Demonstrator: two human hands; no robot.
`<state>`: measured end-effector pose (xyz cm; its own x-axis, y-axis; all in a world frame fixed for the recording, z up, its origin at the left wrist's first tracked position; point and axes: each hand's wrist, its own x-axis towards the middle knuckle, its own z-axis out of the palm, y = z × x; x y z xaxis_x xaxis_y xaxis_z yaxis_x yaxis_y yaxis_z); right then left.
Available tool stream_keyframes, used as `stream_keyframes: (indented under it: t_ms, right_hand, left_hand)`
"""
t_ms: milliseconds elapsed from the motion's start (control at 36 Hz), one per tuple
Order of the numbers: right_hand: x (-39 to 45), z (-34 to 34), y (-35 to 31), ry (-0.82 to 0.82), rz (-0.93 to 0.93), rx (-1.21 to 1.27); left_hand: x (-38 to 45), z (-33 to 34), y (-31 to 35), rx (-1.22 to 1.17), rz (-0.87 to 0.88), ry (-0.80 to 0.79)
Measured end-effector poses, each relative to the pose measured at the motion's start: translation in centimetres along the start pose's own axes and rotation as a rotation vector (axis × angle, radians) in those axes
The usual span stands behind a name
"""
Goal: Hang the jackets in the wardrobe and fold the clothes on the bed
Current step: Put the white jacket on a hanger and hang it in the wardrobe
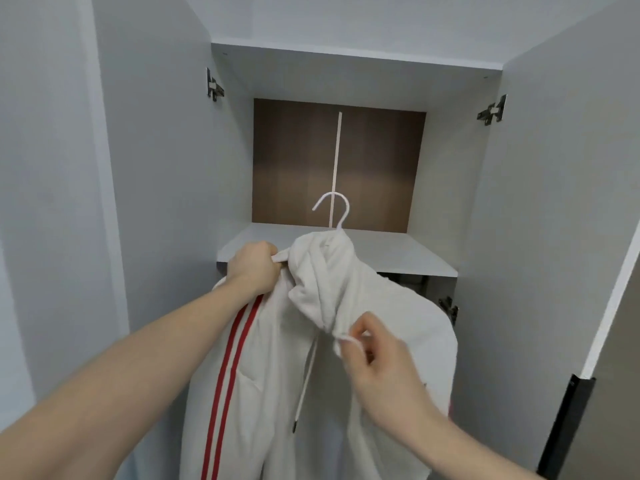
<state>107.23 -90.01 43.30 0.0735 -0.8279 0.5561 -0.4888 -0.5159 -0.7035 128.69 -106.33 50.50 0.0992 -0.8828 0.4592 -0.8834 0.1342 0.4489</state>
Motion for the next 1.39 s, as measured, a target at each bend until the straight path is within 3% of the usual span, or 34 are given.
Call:
stream_keyframes:
  t_ms: [139,194,306,361,528,667,833,944,1056,1250,1389]
  right_hand:
    - [0.4,-1.3,1.7,-0.241,0.145,-0.267]
    - [0.6,-3.4,2.4,-0.263,0.188,-0.289]
    - [2.2,-8.2,3.7,0.075,0.03,-0.365]
    - [3.3,-10.1,4.8,0.145,-0.001,-0.436]
    - [3.8,-11.7,7.7,-0.166,0.143,-0.49]
    - [1.3,-10.5,10.1,-0.214,0.198,-0.251]
    - [-1.0,-9.5,12.4,-0.072,0.431,-0.015]
    - [-2.9,-9.1,13.5,-0.016,0.49,-0.029]
    - [-5.0,-9.1,14.6,0.068,0.544,-0.048]
    - [-7.4,-10.1,16.9,0.274,0.716,-0.062]
    - [-7.6,-10.9,18.3,0.336,0.771,-0.135]
  left_hand:
    - [-0.5,0.4,0.8,-0.05,0.095,0.017]
    - [-0.6,0.2,0.4,-0.05,0.127,0.043]
    - [-0.6,0.4,-0.2,-0.046,0.208,0.062]
    - [-0.7,0.7,-0.1,-0.08,0.251,0.056]
    - [-1.7,2.0,0.7,-0.168,0.355,-0.023]
    - [-3.1,4.3,0.4,-0.179,0.371,-0.115]
    - [-5.0,8.6,0.1,-0.083,0.394,-0.291]
    - [-5.5,10.6,-0.2,-0.01,0.433,-0.456]
    - [-5.0,12.1,-0.3,-0.098,0.392,-0.545]
    - [-1.8,13.0,1.2,-0.191,0.426,-0.434]
    - [2.1,12.2,4.2,-0.227,0.478,-0.321]
